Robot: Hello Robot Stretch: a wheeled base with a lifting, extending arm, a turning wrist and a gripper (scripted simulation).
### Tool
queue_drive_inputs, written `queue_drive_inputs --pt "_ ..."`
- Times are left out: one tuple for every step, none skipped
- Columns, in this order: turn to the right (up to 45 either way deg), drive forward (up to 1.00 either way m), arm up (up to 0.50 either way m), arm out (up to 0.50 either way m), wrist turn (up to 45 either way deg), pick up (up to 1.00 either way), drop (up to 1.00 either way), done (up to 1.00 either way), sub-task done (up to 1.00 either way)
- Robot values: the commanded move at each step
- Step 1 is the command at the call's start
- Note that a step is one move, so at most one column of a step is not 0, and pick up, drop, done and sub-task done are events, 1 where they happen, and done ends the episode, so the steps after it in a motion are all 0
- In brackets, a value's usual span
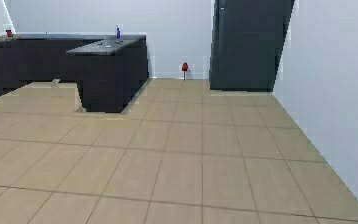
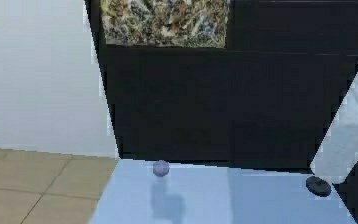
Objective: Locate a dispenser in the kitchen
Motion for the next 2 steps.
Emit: queue_drive_inputs --pt "0.0 1.00 0.00 0.00 0.0 0.00 0.00 0.00 0.00" --pt "0.0 1.00 0.00 0.00 0.0 0.00 0.00 0.00 0.00"
